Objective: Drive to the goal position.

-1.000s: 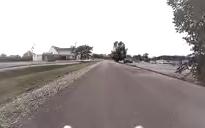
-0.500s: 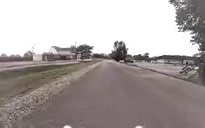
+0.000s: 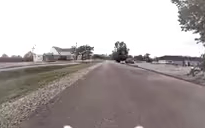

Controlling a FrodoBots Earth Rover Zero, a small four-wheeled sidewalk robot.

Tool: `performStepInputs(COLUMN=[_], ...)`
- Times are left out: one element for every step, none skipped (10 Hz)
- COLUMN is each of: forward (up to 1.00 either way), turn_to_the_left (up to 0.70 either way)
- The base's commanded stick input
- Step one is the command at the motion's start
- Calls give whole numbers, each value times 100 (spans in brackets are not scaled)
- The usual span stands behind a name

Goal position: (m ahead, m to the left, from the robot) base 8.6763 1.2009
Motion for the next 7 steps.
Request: performStepInputs(forward=[70,70,70,70,70,70,70], turn_to_the_left=[-23,0,0,0,0,0,0])
